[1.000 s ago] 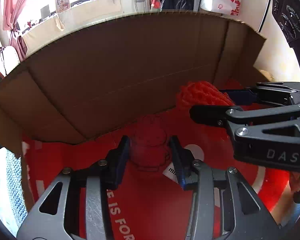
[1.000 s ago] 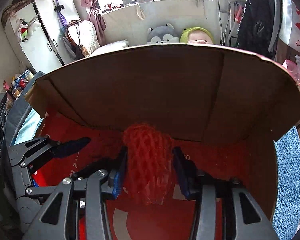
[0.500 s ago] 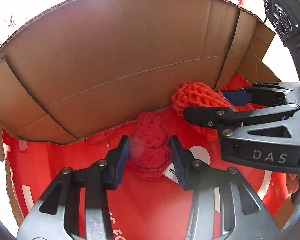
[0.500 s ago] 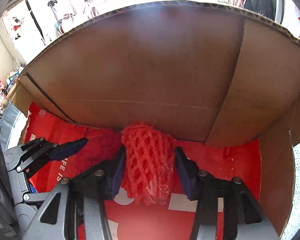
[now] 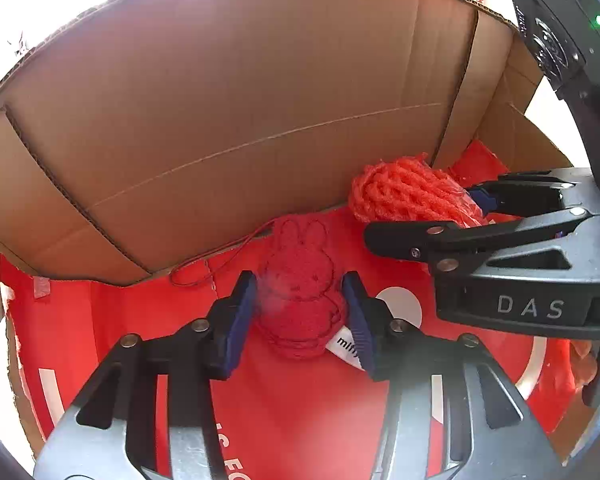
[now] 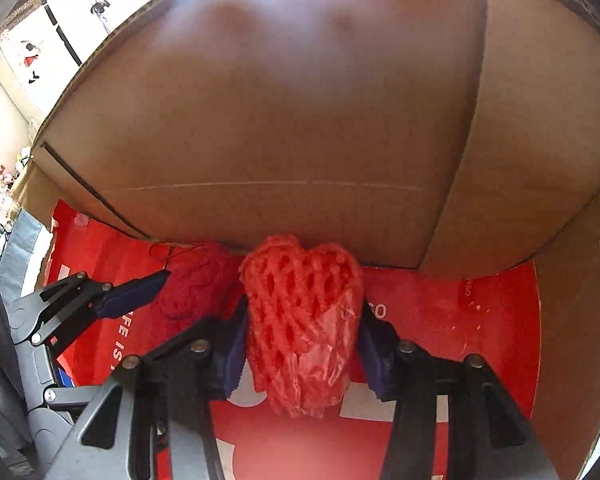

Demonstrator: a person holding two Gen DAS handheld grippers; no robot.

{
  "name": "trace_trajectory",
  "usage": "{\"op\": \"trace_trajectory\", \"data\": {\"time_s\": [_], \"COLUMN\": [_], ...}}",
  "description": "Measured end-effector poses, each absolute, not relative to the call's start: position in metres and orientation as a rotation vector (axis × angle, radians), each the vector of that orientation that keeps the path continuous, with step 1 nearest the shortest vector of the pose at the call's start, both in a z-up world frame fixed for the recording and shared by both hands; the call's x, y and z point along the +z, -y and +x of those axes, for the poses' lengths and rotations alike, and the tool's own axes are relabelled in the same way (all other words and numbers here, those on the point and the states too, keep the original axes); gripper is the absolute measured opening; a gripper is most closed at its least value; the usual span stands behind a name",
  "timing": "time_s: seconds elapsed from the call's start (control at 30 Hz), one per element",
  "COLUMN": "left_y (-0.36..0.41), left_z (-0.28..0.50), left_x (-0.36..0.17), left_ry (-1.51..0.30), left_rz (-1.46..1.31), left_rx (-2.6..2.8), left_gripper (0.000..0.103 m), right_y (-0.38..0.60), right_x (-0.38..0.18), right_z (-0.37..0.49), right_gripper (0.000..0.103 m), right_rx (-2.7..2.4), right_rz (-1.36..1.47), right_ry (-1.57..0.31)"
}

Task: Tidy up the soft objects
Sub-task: 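Carry the red bunny with the left tool into the box while the right tool carries the mesh ball in, then open both tools to release the bunny and mesh ball, then lift out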

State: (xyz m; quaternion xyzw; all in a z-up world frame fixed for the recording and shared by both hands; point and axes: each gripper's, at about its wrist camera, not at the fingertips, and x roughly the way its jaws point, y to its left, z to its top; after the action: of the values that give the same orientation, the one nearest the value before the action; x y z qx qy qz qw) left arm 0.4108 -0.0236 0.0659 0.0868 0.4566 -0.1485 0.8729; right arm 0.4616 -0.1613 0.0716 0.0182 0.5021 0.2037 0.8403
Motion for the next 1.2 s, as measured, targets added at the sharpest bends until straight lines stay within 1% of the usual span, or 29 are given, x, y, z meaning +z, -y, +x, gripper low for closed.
{"op": "trace_trajectory", "data": {"time_s": [0.03, 0.1, 0.33, 0.4, 0.47, 0.63, 0.7, 0.73, 0.8, 1.0, 1.07, 1.2], "left_y": [0.024, 0.022, 0.02, 0.015, 0.013, 0.002, 0.0, -0.001, 0.0, -0.008, -0.011, -0.016], "left_z": [0.411, 0.411, 0.41, 0.408, 0.407, 0.406, 0.405, 0.404, 0.402, 0.39, 0.385, 0.373], "left_x": [0.066, 0.066, 0.071, 0.074, 0.077, 0.081, 0.084, 0.086, 0.087, 0.101, 0.107, 0.111], "left_ry": [-0.957, -0.957, -0.951, -0.945, -0.941, -0.936, -0.932, -0.931, -0.921, -0.893, -0.881, -0.858], "left_rz": [0.182, 0.182, 0.181, 0.181, 0.175, 0.174, 0.172, 0.17, 0.171, 0.155, 0.154, 0.138], "left_rx": [-0.309, -0.308, -0.277, -0.264, -0.257, -0.242, -0.239, -0.237, -0.232, -0.214, -0.203, -0.185], "left_gripper": [0.046, 0.053, 0.056, 0.063, 0.064, 0.064, 0.064, 0.066, 0.072, 0.073, 0.076, 0.076], "right_y": [0.163, 0.17, 0.158, 0.156, 0.156, 0.152, 0.153, 0.152, 0.153, 0.155, 0.156, 0.16], "right_x": [0.072, 0.069, 0.063, 0.062, 0.063, 0.065, 0.068, 0.07, 0.073, 0.087, 0.093, 0.108], "right_z": [0.461, 0.463, 0.466, 0.465, 0.465, 0.458, 0.456, 0.455, 0.452, 0.441, 0.437, 0.427], "right_gripper": [0.052, 0.052, 0.052, 0.054, 0.057, 0.058, 0.061, 0.064, 0.065, 0.066, 0.069, 0.071], "right_rx": [0.432, 0.431, 0.43, 0.428, 0.427, 0.423, 0.421, 0.42, 0.421, 0.412, 0.412, 0.409], "right_rz": [0.042, 0.04, 0.043, 0.04, 0.037, 0.034, 0.032, 0.03, 0.028, 0.022, 0.025, 0.03], "right_ry": [-1.063, -1.062, -1.067, -1.068, -1.067, -1.059, -1.052, -1.048, -1.043, -1.015, -1.003, -0.972]}}
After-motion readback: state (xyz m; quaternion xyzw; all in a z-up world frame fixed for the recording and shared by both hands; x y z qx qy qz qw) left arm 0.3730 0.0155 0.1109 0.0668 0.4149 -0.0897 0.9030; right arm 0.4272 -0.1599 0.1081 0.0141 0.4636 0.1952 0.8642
